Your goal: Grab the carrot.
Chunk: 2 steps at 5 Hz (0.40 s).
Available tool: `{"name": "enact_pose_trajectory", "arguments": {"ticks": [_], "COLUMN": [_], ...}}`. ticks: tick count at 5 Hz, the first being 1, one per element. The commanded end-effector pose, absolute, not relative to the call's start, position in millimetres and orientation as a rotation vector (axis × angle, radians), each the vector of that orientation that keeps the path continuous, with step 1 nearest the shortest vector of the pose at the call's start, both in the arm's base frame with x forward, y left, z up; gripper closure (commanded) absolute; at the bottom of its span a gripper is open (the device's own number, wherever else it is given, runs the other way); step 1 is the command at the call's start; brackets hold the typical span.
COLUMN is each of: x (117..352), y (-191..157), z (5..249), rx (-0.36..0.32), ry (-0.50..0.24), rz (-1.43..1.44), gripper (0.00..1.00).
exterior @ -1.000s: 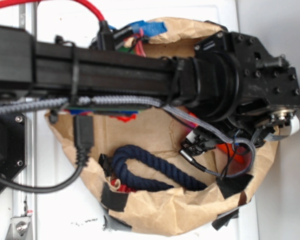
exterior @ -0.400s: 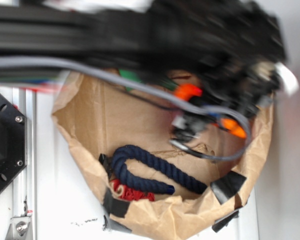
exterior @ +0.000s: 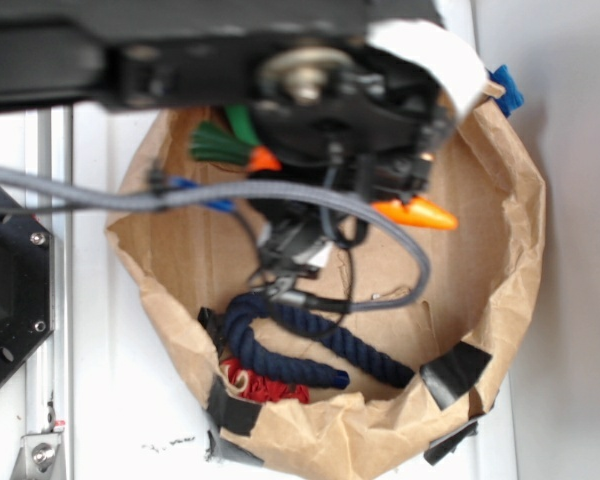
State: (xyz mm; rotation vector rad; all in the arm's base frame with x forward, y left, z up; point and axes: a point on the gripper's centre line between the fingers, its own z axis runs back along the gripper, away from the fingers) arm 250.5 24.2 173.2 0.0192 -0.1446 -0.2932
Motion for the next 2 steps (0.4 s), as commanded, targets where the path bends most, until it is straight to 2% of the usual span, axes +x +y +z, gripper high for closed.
{"name": "enact_pose_trajectory", "arguments": {"ticks": [1,2], "x": [260,249], "y": [-2,-20], "z": [183,180], "rx": [-0.031,0.044], "ry": [-0.159,-0.148], "rz": [-0.305,-0.332], "gripper": [1.0,1.0]}}
